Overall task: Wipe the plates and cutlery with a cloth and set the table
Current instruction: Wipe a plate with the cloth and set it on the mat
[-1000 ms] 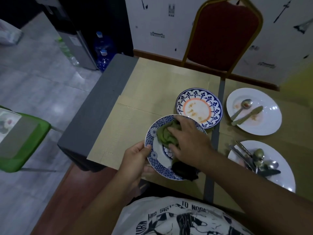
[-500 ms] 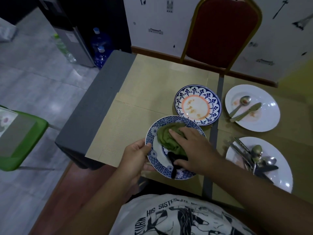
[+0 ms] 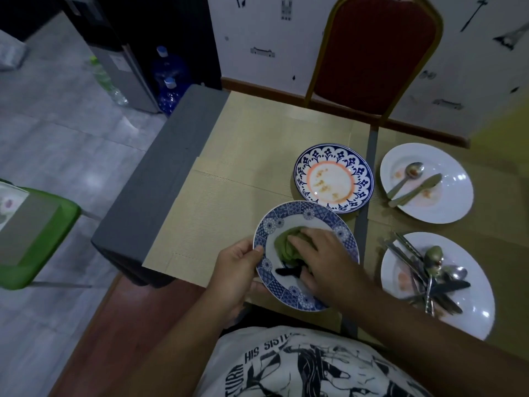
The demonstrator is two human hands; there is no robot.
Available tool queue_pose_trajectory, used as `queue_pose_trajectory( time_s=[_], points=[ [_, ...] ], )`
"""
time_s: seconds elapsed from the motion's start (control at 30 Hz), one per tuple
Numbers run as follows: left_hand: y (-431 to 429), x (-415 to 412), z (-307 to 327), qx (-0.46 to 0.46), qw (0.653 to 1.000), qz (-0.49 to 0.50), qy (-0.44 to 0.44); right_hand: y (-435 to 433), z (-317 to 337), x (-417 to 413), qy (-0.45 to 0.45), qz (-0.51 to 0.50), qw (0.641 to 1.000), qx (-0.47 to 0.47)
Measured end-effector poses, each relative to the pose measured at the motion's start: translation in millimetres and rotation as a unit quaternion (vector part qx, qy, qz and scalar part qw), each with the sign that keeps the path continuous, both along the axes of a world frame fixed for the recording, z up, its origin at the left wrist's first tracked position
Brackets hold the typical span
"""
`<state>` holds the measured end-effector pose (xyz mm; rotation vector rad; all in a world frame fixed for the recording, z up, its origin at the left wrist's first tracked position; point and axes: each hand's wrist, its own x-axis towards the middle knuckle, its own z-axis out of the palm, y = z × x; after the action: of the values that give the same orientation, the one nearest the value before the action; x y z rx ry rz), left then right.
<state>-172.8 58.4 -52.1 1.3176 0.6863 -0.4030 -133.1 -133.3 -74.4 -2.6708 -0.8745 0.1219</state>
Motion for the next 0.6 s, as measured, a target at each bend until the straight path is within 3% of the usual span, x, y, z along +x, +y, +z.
queue_pose_trajectory(
  time_s=[0.13,0.33,0.5,0.6],
  points=[
    [-5,-5,1,-0.018,1.000,-0.008,0.003,14,-3,8,0.022,0.041,0.999,0.008],
    [0,5,10,0.002,0.999,0.037,-0.006,-11,5,19,0.022,-0.025,0.999,-0.016],
    [-5,0,8,-0.026,1.000,0.012,0.012,12,-1,-2,0.075,0.065,0.995,0.013],
    [-4,-2,12,-0.031,0.999,0.037,0.020,11,-1,33,0.047,0.007,0.999,0.005]
  ],
)
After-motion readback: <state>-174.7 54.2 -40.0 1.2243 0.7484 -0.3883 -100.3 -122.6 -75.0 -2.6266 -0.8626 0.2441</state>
